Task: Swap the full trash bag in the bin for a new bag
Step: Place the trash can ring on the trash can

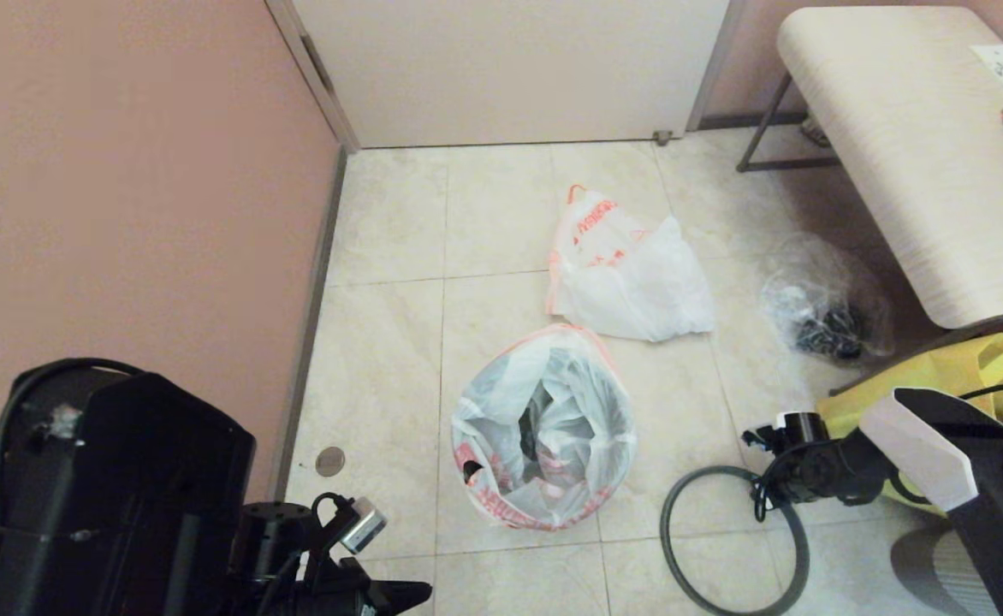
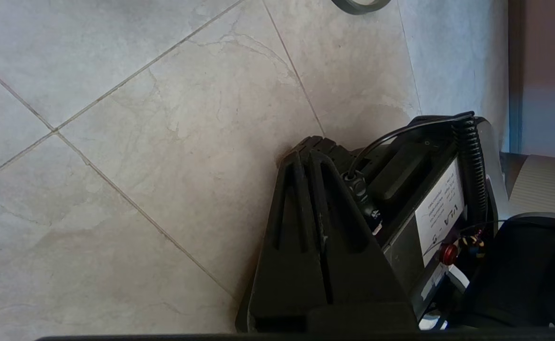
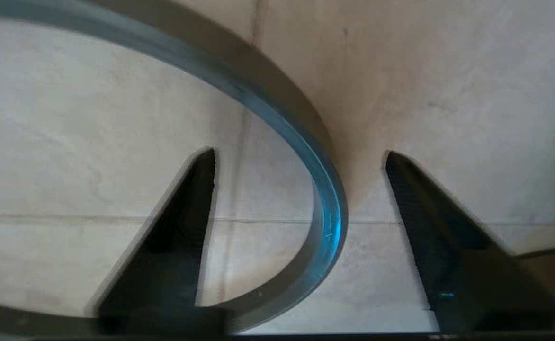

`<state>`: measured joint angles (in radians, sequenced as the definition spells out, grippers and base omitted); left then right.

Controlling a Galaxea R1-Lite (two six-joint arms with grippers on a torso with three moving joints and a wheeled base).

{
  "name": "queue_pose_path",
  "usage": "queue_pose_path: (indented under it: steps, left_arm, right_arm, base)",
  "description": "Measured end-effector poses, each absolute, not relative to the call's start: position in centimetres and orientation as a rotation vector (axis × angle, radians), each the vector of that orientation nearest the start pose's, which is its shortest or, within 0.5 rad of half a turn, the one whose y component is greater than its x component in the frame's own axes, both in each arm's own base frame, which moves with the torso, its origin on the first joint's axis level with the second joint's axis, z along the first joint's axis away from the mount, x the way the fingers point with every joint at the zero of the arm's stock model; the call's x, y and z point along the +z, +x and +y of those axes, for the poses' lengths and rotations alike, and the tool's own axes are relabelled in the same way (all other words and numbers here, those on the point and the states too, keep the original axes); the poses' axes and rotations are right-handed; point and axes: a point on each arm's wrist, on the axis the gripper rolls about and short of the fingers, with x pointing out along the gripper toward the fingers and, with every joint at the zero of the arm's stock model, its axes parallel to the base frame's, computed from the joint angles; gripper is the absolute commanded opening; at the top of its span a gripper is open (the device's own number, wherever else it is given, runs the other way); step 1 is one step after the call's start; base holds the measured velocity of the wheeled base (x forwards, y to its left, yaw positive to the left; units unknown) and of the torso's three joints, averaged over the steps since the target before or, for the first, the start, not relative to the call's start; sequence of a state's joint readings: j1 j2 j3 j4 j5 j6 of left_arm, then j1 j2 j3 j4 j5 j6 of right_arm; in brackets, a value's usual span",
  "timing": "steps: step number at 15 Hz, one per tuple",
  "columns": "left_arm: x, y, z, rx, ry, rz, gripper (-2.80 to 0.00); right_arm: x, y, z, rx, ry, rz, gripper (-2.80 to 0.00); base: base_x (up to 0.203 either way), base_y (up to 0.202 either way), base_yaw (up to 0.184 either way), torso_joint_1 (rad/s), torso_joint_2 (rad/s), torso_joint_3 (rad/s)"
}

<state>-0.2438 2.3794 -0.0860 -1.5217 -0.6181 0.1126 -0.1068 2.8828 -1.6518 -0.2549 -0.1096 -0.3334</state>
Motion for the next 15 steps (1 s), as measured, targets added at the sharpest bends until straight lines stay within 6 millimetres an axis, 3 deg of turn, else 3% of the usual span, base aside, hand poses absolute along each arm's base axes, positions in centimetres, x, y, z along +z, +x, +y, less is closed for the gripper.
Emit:
queue_pose_path:
  steps: [5,9,12,15]
  left_arm:
    - [-4.2,21.9,-6.7,-0.856,-0.047,0.731,-2.8]
    - [-4.2,22.2,-6.6,-0.848,-0.053,0.725,-2.8]
    - [-4.2,22.0,-6.5,-0.869,-0.062,0.725,-2.8]
    - [-4.2,21.9,-6.4,-0.882,-0.059,0.726,-2.8]
  right_arm:
    - [-16.0,47.6,-5.4,-0.039,-0.312,1.046,-2.8]
    - [-15.0,46.5,-5.3,-0.067,-0.302,1.058,-2.8]
    - [-10.6,44.5,-5.1,-0.105,-0.273,1.015,-2.8]
    - [-2.2,42.6,-4.9,-0.147,-0.24,0.882,-2.8]
  base:
    - [0.0,0.0,0.0,0.0,0.0,0.0]
    - [0.0,0.0,0.0,0.0,0.0,0.0]
    - [0.0,0.0,0.0,0.0,0.0,0.0]
    - [0.0,0.0,0.0,0.0,0.0,0.0]
